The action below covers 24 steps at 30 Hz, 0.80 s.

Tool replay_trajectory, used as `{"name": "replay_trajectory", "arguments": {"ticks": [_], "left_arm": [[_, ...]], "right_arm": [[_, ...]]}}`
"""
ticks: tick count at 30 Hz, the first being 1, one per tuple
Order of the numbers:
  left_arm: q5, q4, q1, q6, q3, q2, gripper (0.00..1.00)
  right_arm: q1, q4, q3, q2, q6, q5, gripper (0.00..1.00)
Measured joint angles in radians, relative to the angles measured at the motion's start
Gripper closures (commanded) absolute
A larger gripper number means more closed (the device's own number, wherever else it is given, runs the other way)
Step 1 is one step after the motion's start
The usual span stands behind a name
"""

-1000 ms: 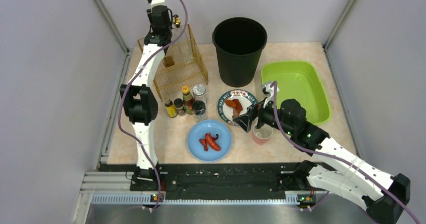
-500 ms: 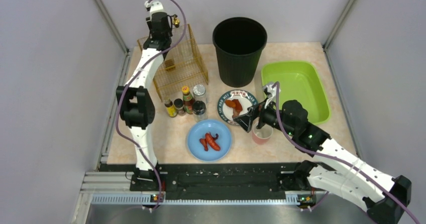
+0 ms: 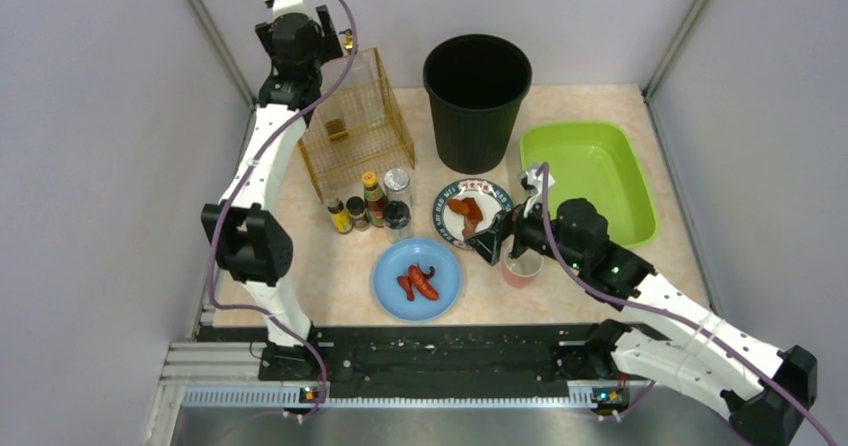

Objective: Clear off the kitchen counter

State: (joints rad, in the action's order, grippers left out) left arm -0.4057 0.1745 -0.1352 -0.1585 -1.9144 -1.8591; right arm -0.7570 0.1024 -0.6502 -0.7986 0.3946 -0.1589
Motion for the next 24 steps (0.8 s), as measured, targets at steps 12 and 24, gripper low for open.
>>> {"name": "replay_trajectory", "arguments": {"ticks": [12,24], "left_arm": [[0.187,0.214,-0.013,-0.122,0.104,0.336,0.01],[0.182,0.384,-0.297,-0.133,0.539,0.679,0.05]], "right_arm": [[0.0,0.071,-0.04,0.008,-0.035,0.035,0.04],[0.0,0.145,-0.04,0.019,-0.078,0.115,0.04]]}}
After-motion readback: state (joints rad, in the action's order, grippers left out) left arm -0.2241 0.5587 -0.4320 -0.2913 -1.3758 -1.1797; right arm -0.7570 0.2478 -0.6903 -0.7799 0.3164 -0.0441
